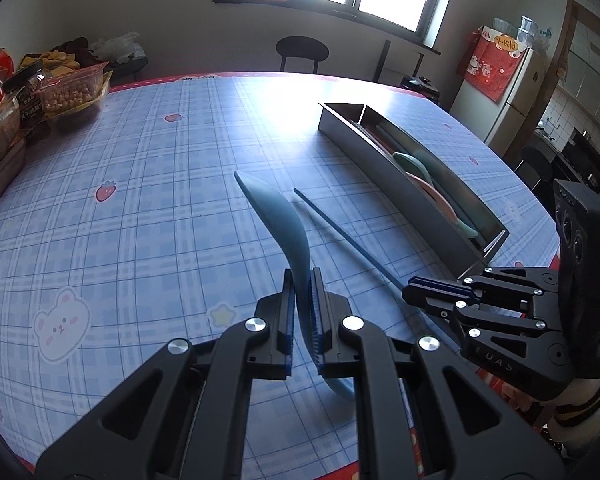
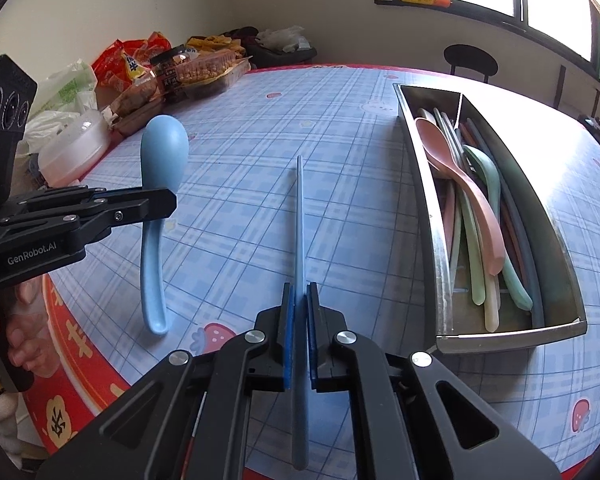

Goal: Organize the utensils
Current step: 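Lift the blue spoon and blue chopstick and carry them to the steel tray with both tools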

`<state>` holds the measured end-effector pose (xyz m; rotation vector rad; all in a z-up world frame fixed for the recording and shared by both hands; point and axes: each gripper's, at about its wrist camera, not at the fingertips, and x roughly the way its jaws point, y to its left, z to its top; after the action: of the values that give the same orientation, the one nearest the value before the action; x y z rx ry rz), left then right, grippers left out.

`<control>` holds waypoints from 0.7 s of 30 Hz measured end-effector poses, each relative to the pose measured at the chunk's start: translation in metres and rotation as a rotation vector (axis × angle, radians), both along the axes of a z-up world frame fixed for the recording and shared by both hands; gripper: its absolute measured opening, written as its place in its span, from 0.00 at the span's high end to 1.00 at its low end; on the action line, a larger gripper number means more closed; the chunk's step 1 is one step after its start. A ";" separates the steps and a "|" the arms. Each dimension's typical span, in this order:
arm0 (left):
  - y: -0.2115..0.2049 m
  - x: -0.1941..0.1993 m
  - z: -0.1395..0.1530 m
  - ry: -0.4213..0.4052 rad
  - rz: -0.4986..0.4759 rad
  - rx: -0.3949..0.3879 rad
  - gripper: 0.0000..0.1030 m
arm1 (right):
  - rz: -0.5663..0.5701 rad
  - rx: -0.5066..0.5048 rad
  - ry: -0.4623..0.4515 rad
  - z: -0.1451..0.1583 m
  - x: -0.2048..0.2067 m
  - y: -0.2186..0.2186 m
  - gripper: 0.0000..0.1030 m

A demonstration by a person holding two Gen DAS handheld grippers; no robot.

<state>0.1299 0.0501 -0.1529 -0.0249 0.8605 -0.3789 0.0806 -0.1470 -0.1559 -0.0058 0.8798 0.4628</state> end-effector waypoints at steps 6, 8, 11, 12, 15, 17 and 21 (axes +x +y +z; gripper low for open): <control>0.001 -0.010 0.011 -0.017 0.008 0.010 0.89 | -0.003 0.081 -0.051 0.010 -0.009 -0.011 0.94; 0.001 -0.013 0.014 -0.019 0.015 0.009 0.89 | 0.001 0.104 -0.062 0.013 -0.012 -0.014 0.94; 0.000 -0.016 0.019 -0.026 0.020 0.018 0.90 | 0.000 0.141 -0.072 0.019 -0.012 -0.022 0.94; -0.002 -0.017 0.020 -0.029 0.021 0.022 0.90 | -0.001 0.151 -0.078 0.022 -0.012 -0.024 0.94; -0.006 -0.018 0.026 -0.040 0.018 0.029 0.91 | -0.003 0.177 -0.094 0.029 -0.013 -0.033 0.94; -0.009 -0.019 0.030 -0.048 0.015 0.027 0.91 | -0.010 0.197 -0.105 0.033 -0.013 -0.041 0.94; -0.013 -0.020 0.039 -0.061 0.010 0.001 0.93 | -0.036 0.238 -0.117 0.039 -0.010 -0.064 0.94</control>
<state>0.1101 0.0375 -0.1141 -0.0164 0.8004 -0.3675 0.0702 -0.2114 -0.1169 0.1994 0.7049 0.5256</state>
